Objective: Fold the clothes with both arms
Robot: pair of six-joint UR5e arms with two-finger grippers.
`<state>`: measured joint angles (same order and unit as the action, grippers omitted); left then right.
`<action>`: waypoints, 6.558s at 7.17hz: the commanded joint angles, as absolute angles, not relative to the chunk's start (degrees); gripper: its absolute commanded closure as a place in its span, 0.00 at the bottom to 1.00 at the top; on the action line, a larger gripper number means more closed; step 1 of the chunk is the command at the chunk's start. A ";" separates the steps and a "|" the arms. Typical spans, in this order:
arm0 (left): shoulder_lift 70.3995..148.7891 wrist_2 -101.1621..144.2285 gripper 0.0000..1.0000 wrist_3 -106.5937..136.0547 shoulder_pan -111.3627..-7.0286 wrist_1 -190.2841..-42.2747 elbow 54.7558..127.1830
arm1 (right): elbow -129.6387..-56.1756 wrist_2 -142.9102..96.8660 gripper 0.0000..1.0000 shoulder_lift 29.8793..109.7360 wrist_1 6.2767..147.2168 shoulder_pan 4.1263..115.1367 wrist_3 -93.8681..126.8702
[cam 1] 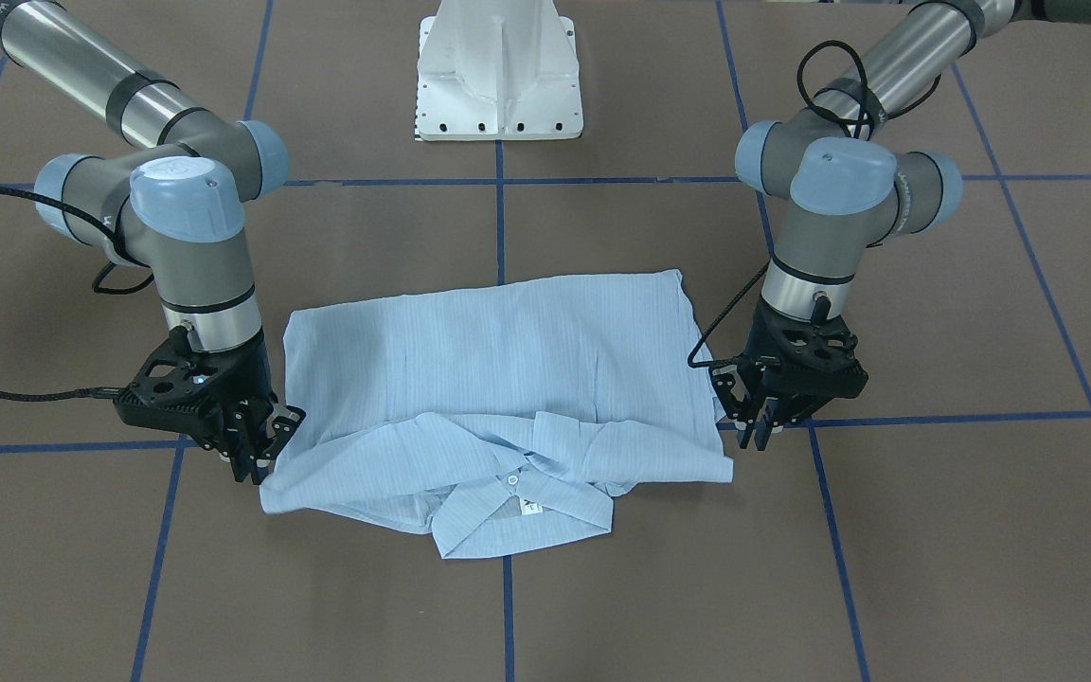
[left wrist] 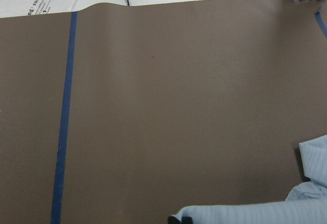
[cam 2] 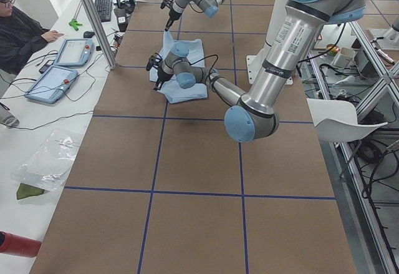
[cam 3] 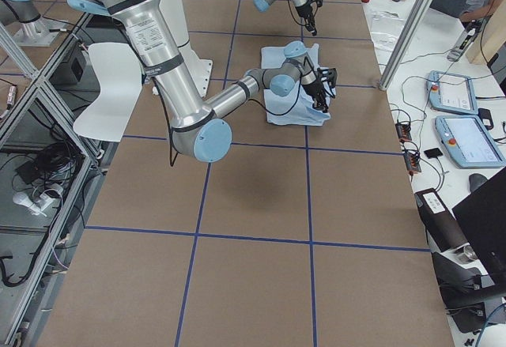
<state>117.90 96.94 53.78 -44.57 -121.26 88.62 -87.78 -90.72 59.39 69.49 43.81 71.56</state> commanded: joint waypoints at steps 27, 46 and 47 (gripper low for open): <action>114.79 96.15 1.00 43.42 -48.93 -122.25 82.11 | -96.05 -93.96 0.00 58.72 72.23 40.17 75.23; 119.79 107.58 0.00 39.73 -56.52 -135.97 74.71 | -81.21 -80.86 0.20 39.64 91.74 19.43 116.01; 119.79 107.58 0.00 39.81 -56.43 -135.97 74.71 | -81.21 -80.86 0.20 39.46 92.89 19.25 116.28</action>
